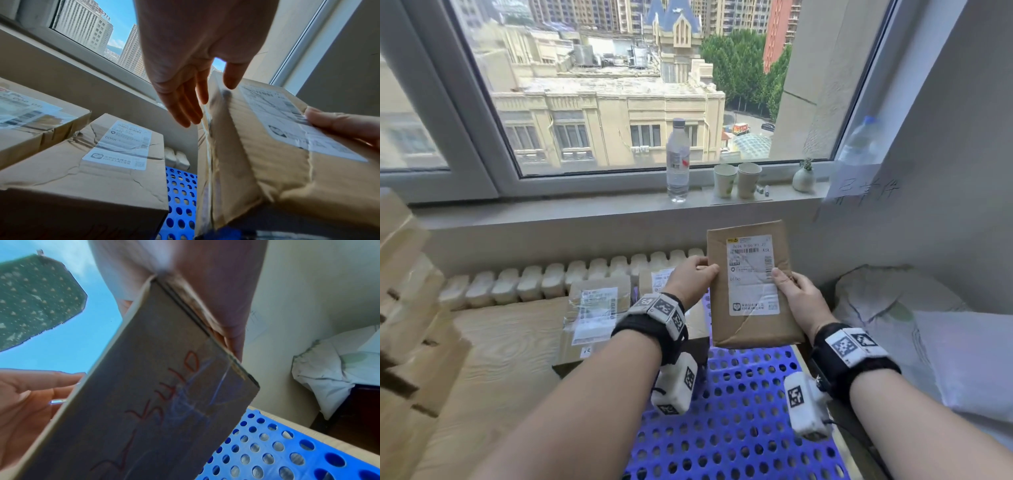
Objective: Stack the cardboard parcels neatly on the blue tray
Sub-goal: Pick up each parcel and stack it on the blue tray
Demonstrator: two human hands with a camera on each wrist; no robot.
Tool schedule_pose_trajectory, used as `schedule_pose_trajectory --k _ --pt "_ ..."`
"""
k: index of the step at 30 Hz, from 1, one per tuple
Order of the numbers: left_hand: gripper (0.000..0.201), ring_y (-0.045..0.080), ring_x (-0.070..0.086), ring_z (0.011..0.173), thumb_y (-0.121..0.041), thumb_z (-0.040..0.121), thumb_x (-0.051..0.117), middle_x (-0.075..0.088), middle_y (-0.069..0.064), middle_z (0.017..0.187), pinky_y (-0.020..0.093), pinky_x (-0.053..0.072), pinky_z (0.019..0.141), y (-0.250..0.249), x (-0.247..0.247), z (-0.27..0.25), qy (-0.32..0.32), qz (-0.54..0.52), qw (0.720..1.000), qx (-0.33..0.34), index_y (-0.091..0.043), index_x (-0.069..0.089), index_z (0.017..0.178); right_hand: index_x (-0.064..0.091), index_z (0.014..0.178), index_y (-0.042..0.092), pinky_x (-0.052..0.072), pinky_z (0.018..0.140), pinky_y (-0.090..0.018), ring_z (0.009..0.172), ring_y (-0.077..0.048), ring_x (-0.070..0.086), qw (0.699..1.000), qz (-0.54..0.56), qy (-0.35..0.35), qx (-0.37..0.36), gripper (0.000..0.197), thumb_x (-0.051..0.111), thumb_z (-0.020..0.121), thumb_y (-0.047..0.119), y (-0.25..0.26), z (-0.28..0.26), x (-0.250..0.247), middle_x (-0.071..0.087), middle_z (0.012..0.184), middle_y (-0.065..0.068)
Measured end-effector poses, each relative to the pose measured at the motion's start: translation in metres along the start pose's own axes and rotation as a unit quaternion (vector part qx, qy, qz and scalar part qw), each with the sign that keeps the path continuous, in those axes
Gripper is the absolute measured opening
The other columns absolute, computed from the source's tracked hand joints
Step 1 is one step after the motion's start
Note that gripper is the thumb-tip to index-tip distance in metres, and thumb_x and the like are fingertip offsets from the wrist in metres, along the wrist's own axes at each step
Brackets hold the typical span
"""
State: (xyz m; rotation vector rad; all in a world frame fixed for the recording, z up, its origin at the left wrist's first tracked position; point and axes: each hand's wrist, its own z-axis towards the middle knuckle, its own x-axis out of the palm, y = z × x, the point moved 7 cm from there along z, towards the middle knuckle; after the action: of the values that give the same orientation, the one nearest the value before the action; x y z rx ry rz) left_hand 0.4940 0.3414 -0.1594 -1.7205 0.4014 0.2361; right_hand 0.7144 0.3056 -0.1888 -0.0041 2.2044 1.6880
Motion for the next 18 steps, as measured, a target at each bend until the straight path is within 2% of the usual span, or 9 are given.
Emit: schedule_pose_trajectory --k 2,5,6,8,10,14,16,18 --pt "0.014 0.020 0.063 0.102 -0.022 0.094 0.059 0.067 0.002 0.112 0.036 0.051 0.093 0.009 0.005 0.009 -0.003 0.006 1.000 -0.018 -0.022 0.058 0.108 0.051 0.138 0.017 0.051 0.099 -0.045 0.105 -0.022 0.066 1.000 -0.003 0.019 0.014 0.080 0.065 0.077 0.068 -0.013 0.016 0.006 0.068 0.117 -0.003" --pt "0.042 0.018 0.061 0.110 -0.027 0.079 0.067 0.065 0.001 0.121 0.040 0.050 0.099 0.027 0.015 0.025 -0.013 0.028 0.999 -0.040 -0.016 0.059 0.119 0.050 0.140 0.013 0.047 0.104 -0.043 0.114 -0.022 0.062 0.999 -0.017 0.032 0.029 0.085 0.066 0.077 0.067 -0.034 0.041 0.014 0.065 0.127 -0.004" --pt "0.048 0.015 0.059 0.111 -0.025 0.078 0.067 0.062 -0.004 0.120 0.036 0.048 0.100 0.032 0.017 0.029 -0.018 0.042 0.998 -0.045 -0.016 0.058 0.124 0.048 0.141 0.012 0.045 0.106 -0.042 0.117 -0.022 0.060 0.998 -0.024 0.039 0.037 0.084 0.066 0.079 0.065 -0.040 0.046 0.017 0.063 0.131 -0.004" --pt "0.047 0.011 0.053 0.109 -0.018 0.083 0.066 0.055 -0.009 0.114 0.026 0.042 0.092 0.041 0.019 0.038 -0.032 0.087 0.994 -0.050 -0.019 0.055 0.129 0.049 0.141 0.012 0.046 0.105 -0.041 0.116 -0.022 0.061 0.996 -0.028 0.054 0.058 0.079 0.066 0.082 0.062 -0.053 0.057 0.024 0.062 0.132 -0.003" --pt "0.052 0.013 0.053 0.113 -0.016 0.083 0.066 0.058 -0.005 0.121 0.024 0.039 0.087 0.049 0.020 0.045 -0.042 0.126 0.990 -0.050 -0.020 0.053 0.133 0.052 0.139 0.014 0.048 0.102 -0.039 0.112 -0.021 0.063 0.995 -0.032 0.063 0.072 0.086 0.066 0.074 0.069 -0.066 0.068 0.030 0.064 0.128 -0.003" --pt "0.060 0.019 0.053 0.117 -0.016 0.075 0.072 0.055 0.001 0.129 0.030 0.046 0.090 0.068 0.023 0.055 -0.041 0.152 0.985 -0.076 -0.024 0.055 0.132 0.053 0.137 0.018 0.051 0.098 -0.038 0.106 -0.021 0.064 0.990 -0.047 0.090 0.097 0.096 0.063 0.064 0.079 -0.085 0.084 0.040 0.065 0.124 -0.003" --pt "0.065 0.020 0.050 0.120 -0.017 0.072 0.076 0.050 0.002 0.132 0.034 0.047 0.097 0.075 0.023 0.058 -0.044 0.171 0.981 -0.077 -0.024 0.054 0.133 0.056 0.134 0.018 0.050 0.099 -0.040 0.106 -0.021 0.065 0.988 -0.056 0.099 0.105 0.103 0.062 0.057 0.085 -0.091 0.089 0.044 0.065 0.123 -0.003" --pt "0.069 0.020 0.047 0.124 -0.017 0.070 0.079 0.047 0.001 0.134 0.039 0.045 0.104 0.080 0.022 0.061 -0.052 0.178 0.980 -0.074 -0.023 0.054 0.134 0.057 0.133 0.022 0.048 0.102 -0.042 0.110 -0.022 0.063 0.985 -0.082 0.105 0.111 0.116 0.056 0.044 0.096 -0.097 0.095 0.049 0.064 0.125 0.000"
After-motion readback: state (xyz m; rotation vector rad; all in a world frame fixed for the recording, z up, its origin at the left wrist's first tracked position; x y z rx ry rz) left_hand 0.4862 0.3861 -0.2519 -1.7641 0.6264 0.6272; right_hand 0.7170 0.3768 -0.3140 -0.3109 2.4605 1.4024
